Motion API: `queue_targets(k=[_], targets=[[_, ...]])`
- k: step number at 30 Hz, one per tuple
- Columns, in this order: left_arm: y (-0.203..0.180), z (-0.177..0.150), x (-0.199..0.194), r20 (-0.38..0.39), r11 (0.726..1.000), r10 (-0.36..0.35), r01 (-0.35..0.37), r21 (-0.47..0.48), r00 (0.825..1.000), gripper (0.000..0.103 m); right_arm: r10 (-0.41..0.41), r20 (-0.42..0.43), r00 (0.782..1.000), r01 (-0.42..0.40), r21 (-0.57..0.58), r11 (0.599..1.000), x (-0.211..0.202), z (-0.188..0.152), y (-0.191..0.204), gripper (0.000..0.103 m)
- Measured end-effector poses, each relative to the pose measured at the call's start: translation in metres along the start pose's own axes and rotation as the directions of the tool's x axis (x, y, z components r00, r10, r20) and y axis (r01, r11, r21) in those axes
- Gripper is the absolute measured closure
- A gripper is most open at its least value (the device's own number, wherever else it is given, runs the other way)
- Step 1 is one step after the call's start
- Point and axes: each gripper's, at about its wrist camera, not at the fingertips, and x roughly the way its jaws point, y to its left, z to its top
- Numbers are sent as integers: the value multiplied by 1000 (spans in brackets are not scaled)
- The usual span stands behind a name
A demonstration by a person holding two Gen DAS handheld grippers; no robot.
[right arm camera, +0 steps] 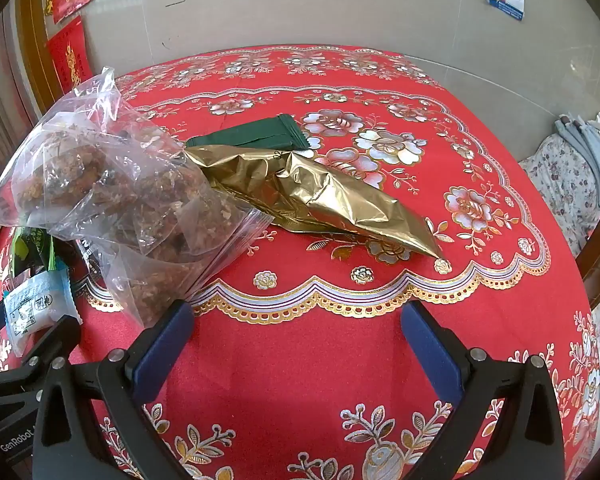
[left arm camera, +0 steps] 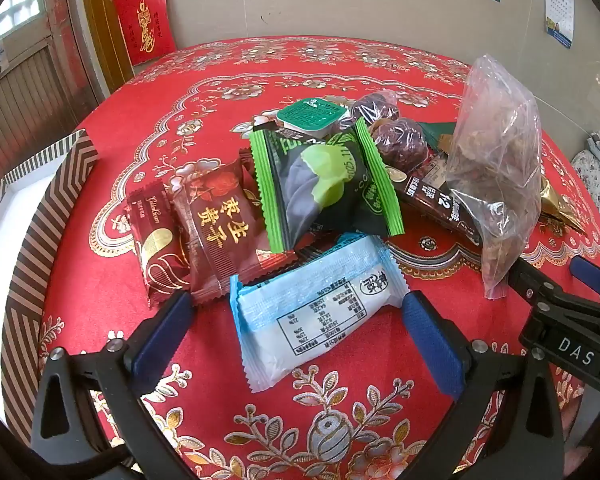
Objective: Organize snacks
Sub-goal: 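Move both grippers toward the snack pile on the red tablecloth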
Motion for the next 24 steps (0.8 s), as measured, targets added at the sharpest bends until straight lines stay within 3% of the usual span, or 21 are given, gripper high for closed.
queue_targets(k=[5, 10, 15, 24], targets=[[1, -1, -2, 0, 1000, -7, 7, -2, 1000, 0, -11, 1, 1000, 11, 8, 1000, -2, -2, -1, 0], [12, -6, -31, 82, 1000, -23, 24, -14, 996, 0, -70, 55, 996, 71, -25, 997, -24, -6, 1, 0], [15, -8, -65, 132, 999, -32, 31, 15, 991, 0, -25, 128, 991, 29, -28, 999, -59, -12, 3, 0], [37, -9, -92, 177, 998, -59, 64, -22, 982, 0, 36, 181, 983, -25, -65, 998, -81, -20, 20, 0]])
